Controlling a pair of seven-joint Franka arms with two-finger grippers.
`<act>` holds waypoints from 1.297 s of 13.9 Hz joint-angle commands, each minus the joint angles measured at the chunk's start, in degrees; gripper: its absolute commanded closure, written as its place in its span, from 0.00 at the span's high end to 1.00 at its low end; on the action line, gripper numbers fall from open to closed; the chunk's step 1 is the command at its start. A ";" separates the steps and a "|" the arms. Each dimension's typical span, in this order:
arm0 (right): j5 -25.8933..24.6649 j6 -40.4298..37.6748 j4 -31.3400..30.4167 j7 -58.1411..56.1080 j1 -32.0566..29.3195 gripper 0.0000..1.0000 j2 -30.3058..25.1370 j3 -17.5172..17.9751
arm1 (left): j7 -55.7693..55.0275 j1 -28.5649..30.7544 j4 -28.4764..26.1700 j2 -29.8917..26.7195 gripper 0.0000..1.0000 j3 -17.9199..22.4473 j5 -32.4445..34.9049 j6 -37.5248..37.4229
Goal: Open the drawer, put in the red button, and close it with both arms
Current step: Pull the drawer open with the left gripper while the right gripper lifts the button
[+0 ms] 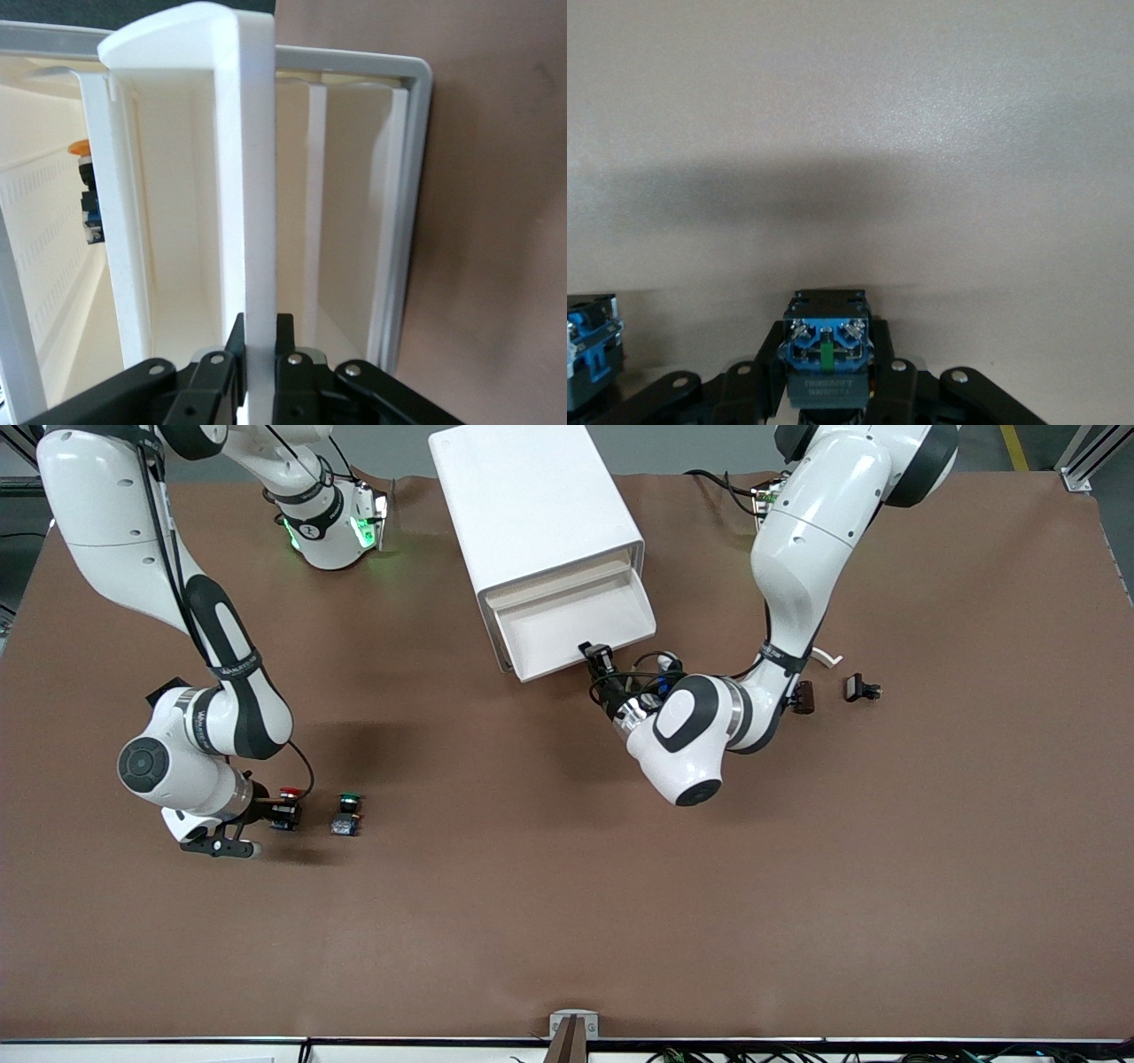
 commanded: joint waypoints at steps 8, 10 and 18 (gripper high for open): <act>0.11 -32.63 7.71 28.62 10.47 0.00 -16.09 0.73 | 2.86 4.63 5.13 0.95 0.00 1.41 -0.94 3.39; 1.95 -35.27 7.62 36.62 14.69 0.00 -18.73 0.64 | 4.53 4.81 5.13 0.95 0.18 1.41 -0.94 4.36; 5.91 -35.72 8.76 65.19 32.62 0.00 -22.17 0.64 | 6.11 7.71 7.05 0.16 1.00 1.50 0.72 4.01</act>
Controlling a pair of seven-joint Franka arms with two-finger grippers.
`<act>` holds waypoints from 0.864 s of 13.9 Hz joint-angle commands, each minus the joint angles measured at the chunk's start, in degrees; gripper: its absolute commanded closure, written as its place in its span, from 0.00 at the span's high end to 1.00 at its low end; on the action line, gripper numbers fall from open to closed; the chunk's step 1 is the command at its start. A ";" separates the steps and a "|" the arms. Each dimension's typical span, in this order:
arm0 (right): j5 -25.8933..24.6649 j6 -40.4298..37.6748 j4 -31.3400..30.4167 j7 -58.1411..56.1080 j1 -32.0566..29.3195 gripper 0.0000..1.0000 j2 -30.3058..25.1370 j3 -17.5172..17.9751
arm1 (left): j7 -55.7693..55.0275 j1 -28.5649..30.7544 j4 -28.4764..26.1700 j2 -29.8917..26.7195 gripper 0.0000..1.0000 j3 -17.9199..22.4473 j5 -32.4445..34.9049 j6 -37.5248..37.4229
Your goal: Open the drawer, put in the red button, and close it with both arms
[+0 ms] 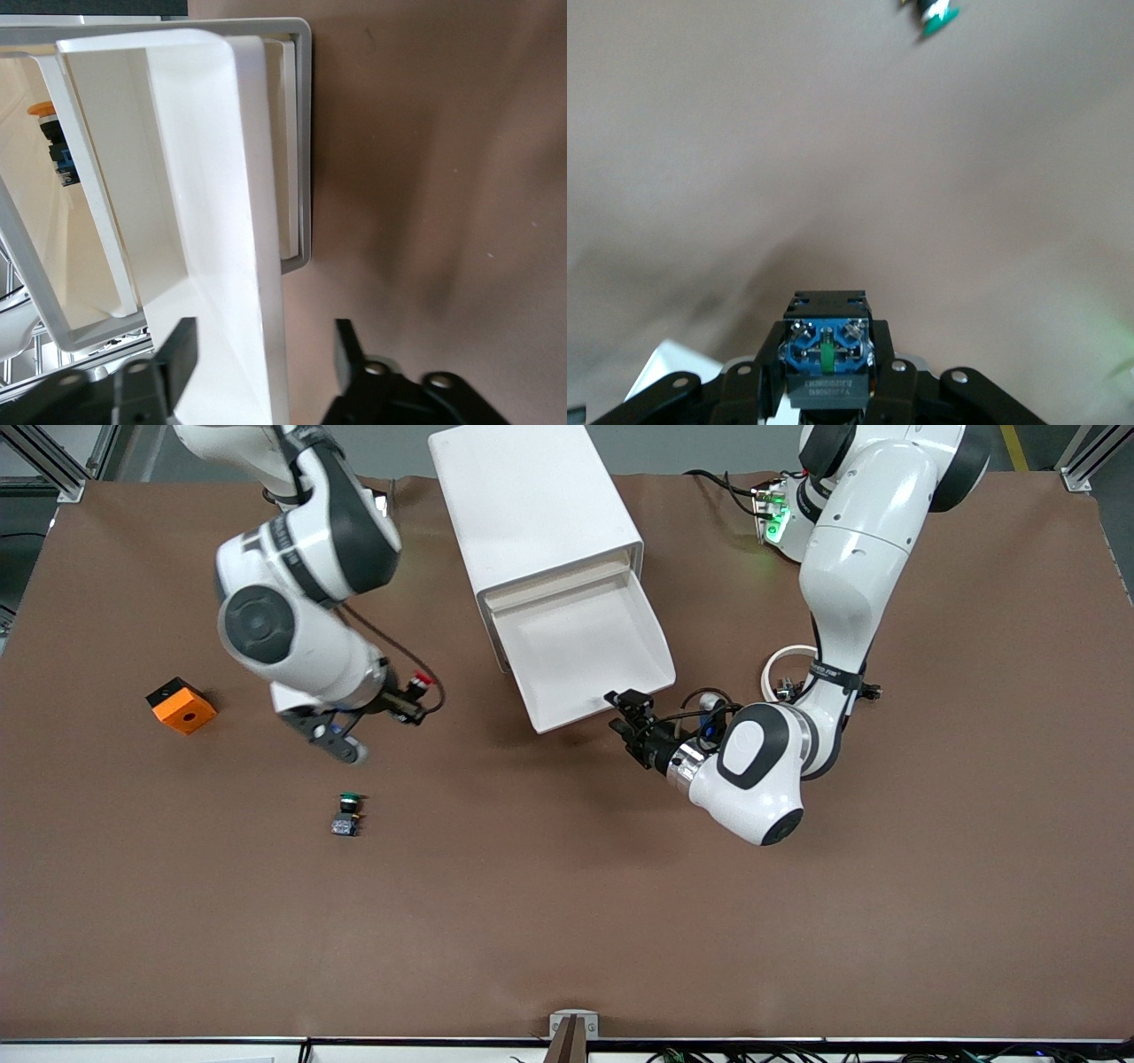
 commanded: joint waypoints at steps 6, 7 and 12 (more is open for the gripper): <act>0.96 8.48 -0.18 23.56 16.26 0.00 0.47 -0.78 | 19.12 4.24 4.53 -5.55 1.00 0.13 15.61 -0.68; 0.87 10.15 -0.09 25.85 17.93 0.00 1.17 -0.86 | 21.33 5.38 4.53 -6.87 1.00 0.13 18.24 -0.68; 0.08 15.09 3.76 36.57 24.88 0.00 7.58 -0.95 | 32.67 6.97 4.18 -14.33 1.00 0.14 31.59 -0.68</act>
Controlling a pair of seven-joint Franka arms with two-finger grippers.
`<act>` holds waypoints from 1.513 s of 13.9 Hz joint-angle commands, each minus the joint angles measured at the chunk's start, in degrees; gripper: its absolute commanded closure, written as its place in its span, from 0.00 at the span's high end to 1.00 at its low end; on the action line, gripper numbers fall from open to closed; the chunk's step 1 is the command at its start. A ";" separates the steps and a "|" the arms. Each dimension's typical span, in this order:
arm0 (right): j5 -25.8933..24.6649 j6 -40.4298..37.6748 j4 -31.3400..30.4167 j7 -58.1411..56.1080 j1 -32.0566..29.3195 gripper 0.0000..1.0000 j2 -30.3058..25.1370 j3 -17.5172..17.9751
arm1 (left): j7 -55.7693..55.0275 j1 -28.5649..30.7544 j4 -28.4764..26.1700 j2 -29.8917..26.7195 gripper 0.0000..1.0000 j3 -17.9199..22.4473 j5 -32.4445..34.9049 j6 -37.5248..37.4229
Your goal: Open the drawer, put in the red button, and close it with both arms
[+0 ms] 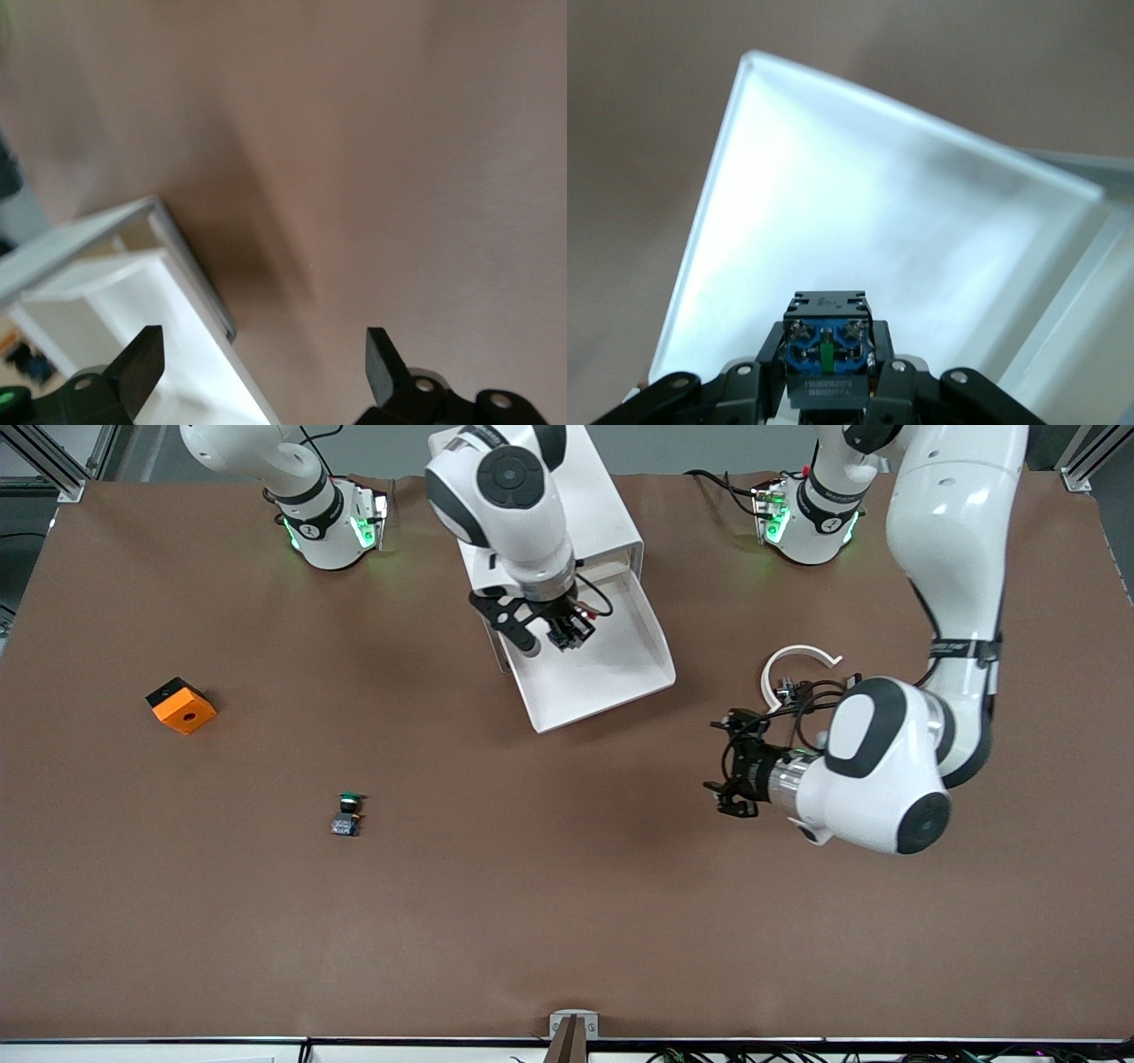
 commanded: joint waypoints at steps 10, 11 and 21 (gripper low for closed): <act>-2.71 -0.12 8.80 8.70 4.75 0.00 10.79 -0.93 | 35.91 -0.79 -2.07 -11.46 1.00 -0.32 24.78 -0.20; -2.71 -0.12 8.80 8.70 4.75 0.00 10.88 -0.93 | 38.11 -0.79 -2.07 -11.46 1.00 -0.41 26.37 -0.20; -4.82 2.07 8.80 8.17 4.14 0.00 12.99 -1.02 | 60.37 -1.84 -11.18 -15.05 1.00 -0.76 29.20 10.67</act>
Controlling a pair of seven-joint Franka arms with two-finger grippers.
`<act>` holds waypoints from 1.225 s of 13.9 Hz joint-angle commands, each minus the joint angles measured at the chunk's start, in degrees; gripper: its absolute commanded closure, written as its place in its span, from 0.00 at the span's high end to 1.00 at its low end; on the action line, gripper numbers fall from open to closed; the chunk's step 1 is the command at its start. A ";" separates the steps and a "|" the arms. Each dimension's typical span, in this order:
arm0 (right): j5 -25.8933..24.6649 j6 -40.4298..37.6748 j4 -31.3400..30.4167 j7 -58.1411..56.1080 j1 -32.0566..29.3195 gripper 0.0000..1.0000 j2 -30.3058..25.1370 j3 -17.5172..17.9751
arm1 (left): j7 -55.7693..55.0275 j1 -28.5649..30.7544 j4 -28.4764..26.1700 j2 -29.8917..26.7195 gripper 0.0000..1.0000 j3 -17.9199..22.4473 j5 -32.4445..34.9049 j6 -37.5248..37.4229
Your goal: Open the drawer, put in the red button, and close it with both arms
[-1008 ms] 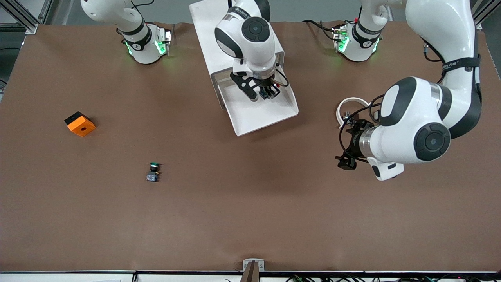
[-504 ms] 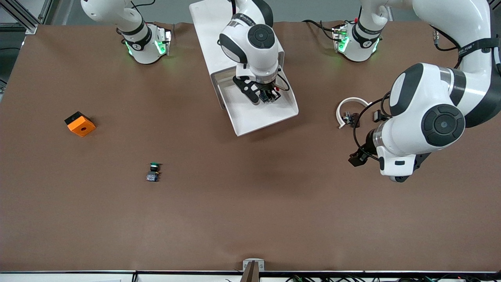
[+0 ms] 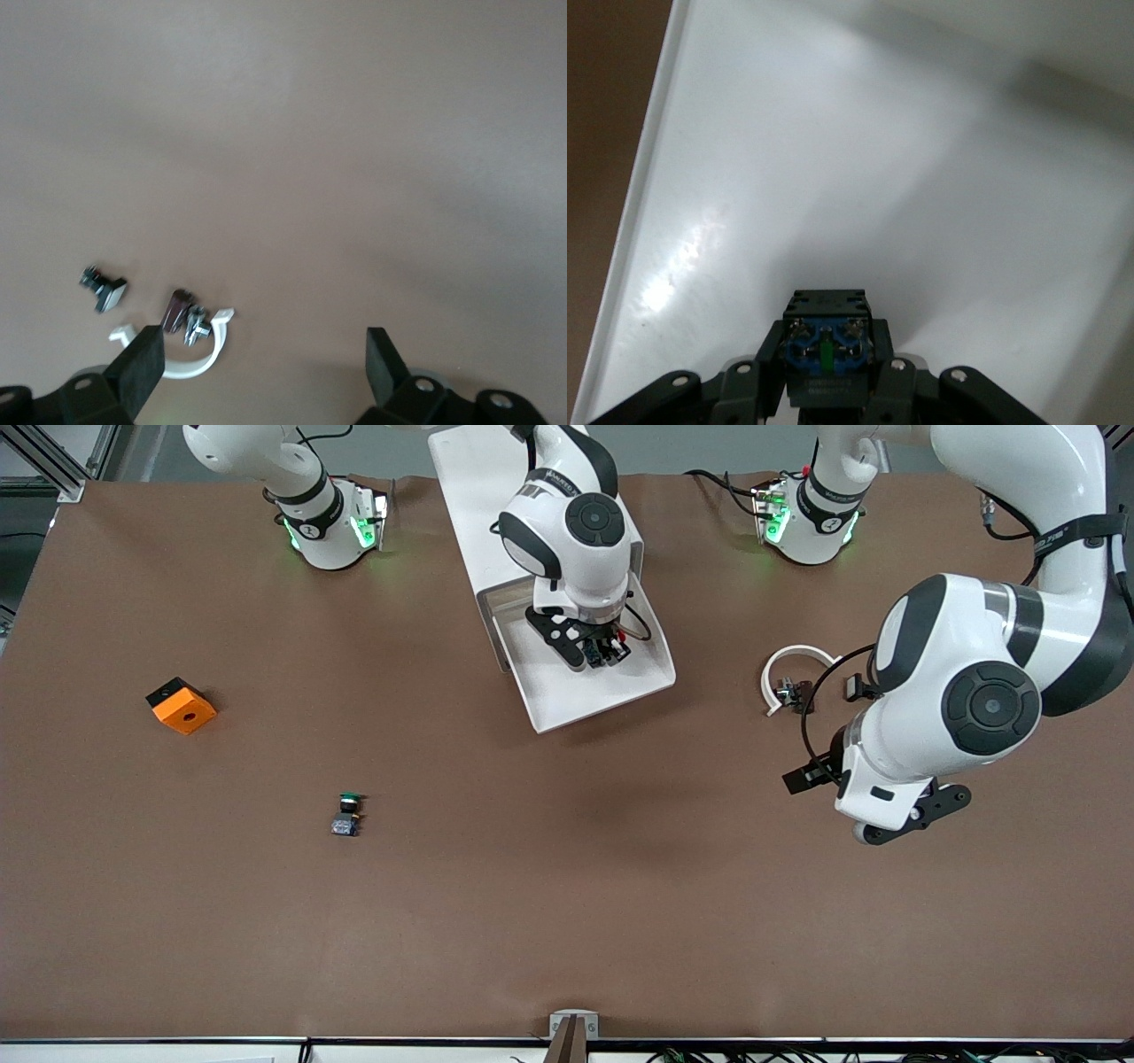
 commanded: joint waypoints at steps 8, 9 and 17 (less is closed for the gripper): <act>-0.66 -3.85 5.57 -7.35 -1.24 1.00 0.75 -0.44 | 0.01 -1.24 -15.94 -3.98 1.00 -8.58 3.26 15.09; -0.58 -6.92 7.41 -12.34 -2.12 1.00 0.66 -0.44 | -0.08 -1.32 -18.22 -3.98 1.00 -9.37 3.16 17.64; -0.93 -20.56 9.63 -50.49 -15.46 1.00 -6.71 -0.62 | -7.80 -5.18 -23.08 2.17 1.00 -15.36 1.93 29.00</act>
